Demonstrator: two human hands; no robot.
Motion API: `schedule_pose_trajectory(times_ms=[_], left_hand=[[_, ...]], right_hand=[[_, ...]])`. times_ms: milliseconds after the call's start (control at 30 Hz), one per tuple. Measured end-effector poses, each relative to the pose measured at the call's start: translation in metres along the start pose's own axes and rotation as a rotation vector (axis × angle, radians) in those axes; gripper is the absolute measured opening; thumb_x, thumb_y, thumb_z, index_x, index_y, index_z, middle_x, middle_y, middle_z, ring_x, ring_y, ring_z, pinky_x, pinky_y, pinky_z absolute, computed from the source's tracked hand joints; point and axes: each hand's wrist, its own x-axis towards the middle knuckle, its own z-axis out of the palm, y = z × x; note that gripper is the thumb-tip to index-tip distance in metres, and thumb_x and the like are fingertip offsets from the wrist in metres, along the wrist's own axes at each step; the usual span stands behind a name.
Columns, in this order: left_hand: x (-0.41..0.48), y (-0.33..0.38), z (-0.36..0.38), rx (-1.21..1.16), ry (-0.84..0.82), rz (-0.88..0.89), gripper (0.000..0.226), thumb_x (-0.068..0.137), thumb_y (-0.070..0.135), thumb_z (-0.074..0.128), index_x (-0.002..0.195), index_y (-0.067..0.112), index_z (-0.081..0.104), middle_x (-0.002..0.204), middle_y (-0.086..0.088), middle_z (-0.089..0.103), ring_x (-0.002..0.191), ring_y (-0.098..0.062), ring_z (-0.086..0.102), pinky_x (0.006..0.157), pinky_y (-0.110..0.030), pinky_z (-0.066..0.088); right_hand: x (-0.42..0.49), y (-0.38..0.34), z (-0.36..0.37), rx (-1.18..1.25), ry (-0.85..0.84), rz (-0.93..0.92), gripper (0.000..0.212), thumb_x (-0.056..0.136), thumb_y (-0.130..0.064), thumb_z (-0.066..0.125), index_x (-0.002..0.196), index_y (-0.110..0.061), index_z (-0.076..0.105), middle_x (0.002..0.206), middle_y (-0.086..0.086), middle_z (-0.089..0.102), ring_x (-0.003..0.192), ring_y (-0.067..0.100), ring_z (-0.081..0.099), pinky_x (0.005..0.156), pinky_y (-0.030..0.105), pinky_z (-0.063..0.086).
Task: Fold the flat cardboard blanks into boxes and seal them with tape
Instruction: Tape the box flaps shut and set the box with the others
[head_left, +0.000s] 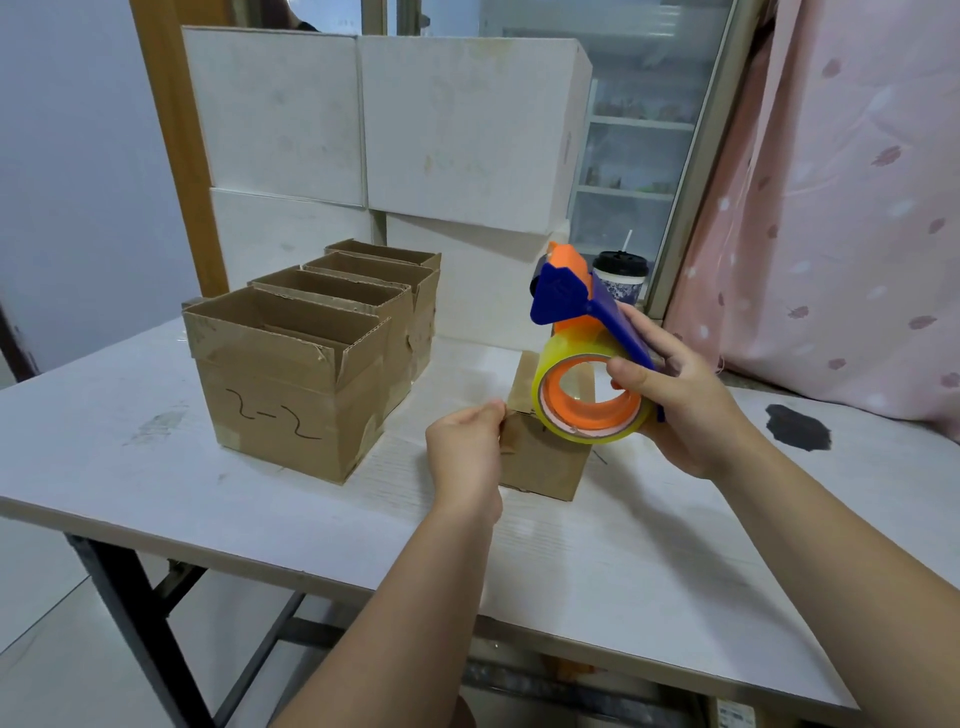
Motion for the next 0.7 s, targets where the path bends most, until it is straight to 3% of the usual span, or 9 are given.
schedule_pose_trajectory(times_ms=[67,167,267,367,467,533,600,700], left_hand=[[0.0009,0.0015,0.0007,0.014,0.016,0.000,0.022,0.083,0.007,0.061,0.061,0.009,0.058,0.063,-0.004,0.048,0.063,-0.016,0.045,0.058,-0.022,0.038],[0.0023,0.0002,0.0014,0.085,0.025,0.014,0.043,0.081,0.009,0.059,0.040,0.014,0.048,0.042,0.009,0.036,0.039,-0.007,0.032,0.041,-0.014,0.027],[0.0039,0.0011,0.0014,0.027,0.056,-0.038,0.018,0.078,0.009,0.058,0.060,0.006,0.058,0.060,-0.002,0.053,0.056,-0.015,0.048,0.054,-0.022,0.036],[0.0086,0.0033,0.0003,-0.078,0.044,-0.102,0.021,0.085,0.007,0.055,0.067,0.006,0.066,0.071,-0.002,0.070,0.065,-0.011,0.067,0.053,-0.015,0.046],[0.0088,0.0047,-0.0019,-0.066,0.025,-0.108,0.021,0.086,0.008,0.056,0.069,0.010,0.067,0.070,0.001,0.070,0.061,-0.003,0.067,0.049,-0.012,0.045],[0.0084,0.0040,-0.0024,-0.031,0.035,-0.097,0.021,0.085,0.007,0.057,0.065,0.007,0.064,0.068,0.000,0.069,0.061,-0.008,0.066,0.055,-0.015,0.046],[0.0081,0.0033,-0.0016,0.020,0.043,-0.074,0.015,0.082,0.007,0.057,0.067,0.004,0.059,0.069,-0.006,0.060,0.064,-0.018,0.056,0.065,-0.023,0.041],[0.0068,0.0042,0.0010,0.106,0.047,-0.039,0.006,0.078,0.008,0.055,0.072,0.009,0.057,0.074,-0.009,0.048,0.073,-0.016,0.044,0.066,-0.032,0.030]], right_hand=[[0.0007,0.0000,0.0010,-0.014,-0.002,-0.002,0.059,0.067,-0.020,0.079,0.116,-0.046,0.061,0.092,-0.014,0.069,0.070,0.007,0.063,0.061,0.026,0.054],[0.0014,-0.0003,0.0025,-0.003,0.010,0.002,0.058,0.068,-0.017,0.079,0.114,-0.047,0.061,0.091,-0.016,0.070,0.068,0.006,0.063,0.060,0.025,0.053],[0.0007,0.0000,0.0036,0.003,0.015,-0.005,0.058,0.065,-0.021,0.078,0.114,-0.046,0.060,0.090,-0.016,0.069,0.069,0.006,0.062,0.061,0.025,0.053],[-0.0007,0.0012,0.0044,0.001,0.037,-0.017,0.059,0.064,-0.021,0.077,0.116,-0.044,0.059,0.087,-0.017,0.069,0.071,0.004,0.062,0.063,0.026,0.052],[-0.0019,0.0028,0.0052,0.020,0.048,-0.029,0.060,0.065,-0.022,0.072,0.120,-0.042,0.056,0.090,-0.016,0.069,0.073,0.004,0.062,0.064,0.023,0.052],[-0.0029,0.0041,0.0067,0.018,0.061,-0.044,0.061,0.066,-0.022,0.071,0.121,-0.041,0.055,0.089,-0.018,0.069,0.073,0.003,0.063,0.064,0.021,0.052],[-0.0038,0.0059,0.0080,0.018,0.081,-0.054,0.065,0.067,-0.022,0.070,0.127,-0.037,0.052,0.089,-0.019,0.069,0.074,0.003,0.063,0.063,0.019,0.052],[-0.0054,0.0084,0.0080,0.025,0.104,-0.058,0.072,0.066,-0.023,0.071,0.134,-0.034,0.049,0.093,-0.019,0.069,0.077,0.004,0.064,0.065,0.019,0.052]])
